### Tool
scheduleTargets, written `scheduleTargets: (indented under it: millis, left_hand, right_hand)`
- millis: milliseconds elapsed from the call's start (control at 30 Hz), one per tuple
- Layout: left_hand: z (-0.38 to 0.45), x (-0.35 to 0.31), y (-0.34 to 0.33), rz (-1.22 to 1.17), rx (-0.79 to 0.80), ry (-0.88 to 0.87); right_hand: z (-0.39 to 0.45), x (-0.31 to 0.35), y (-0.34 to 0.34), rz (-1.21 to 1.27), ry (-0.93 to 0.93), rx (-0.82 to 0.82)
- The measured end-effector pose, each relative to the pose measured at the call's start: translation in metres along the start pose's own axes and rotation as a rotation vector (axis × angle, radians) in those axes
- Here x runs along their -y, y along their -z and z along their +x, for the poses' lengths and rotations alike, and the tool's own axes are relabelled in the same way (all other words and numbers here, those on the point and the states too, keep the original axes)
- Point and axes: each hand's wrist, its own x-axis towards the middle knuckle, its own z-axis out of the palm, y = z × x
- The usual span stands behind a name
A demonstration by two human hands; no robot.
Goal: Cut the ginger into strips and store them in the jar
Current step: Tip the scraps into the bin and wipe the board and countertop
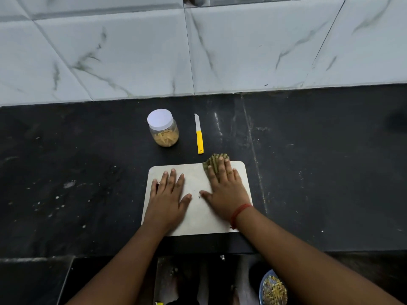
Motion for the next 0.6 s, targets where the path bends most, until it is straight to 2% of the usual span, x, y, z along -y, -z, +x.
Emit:
scheduleTargets:
  millis: [167,300,433,467,567,600]
  left_hand:
    - [-0.001,-0.003,-0.002,0.027,-0.020,-0.005]
    - [0.000,-0.004,-0.003,0.041,-0.025,0.003]
    - [-0.001,-0.003,-0.004,0.057,-0.020,0.008]
    - [-0.002,-0.003,-0.004,0.059,-0.019,0.010]
    - [-0.001,-0.004,-0.003,0.062,-0.020,0.012]
    - [-0.001,-0.004,-0.003,0.062,-0.023,0.013]
  right_hand:
    - [0.014,-0.003,0.008,0.026,0.004,-0.164]
    - [0.028,-0.001,-0.001,0.040,0.043,-0.105]
    - [0.017,-0.006,-0.007,0.003,0.194,-0.096]
    - [0.018,-0.016,-0.006,-0.001,0.151,-0.100]
    - [0.019,-0.036,-0.005,0.056,-0.147,-0.126]
    - [0.015,-0.030,-0.006,0.050,-0.155,-0.127]
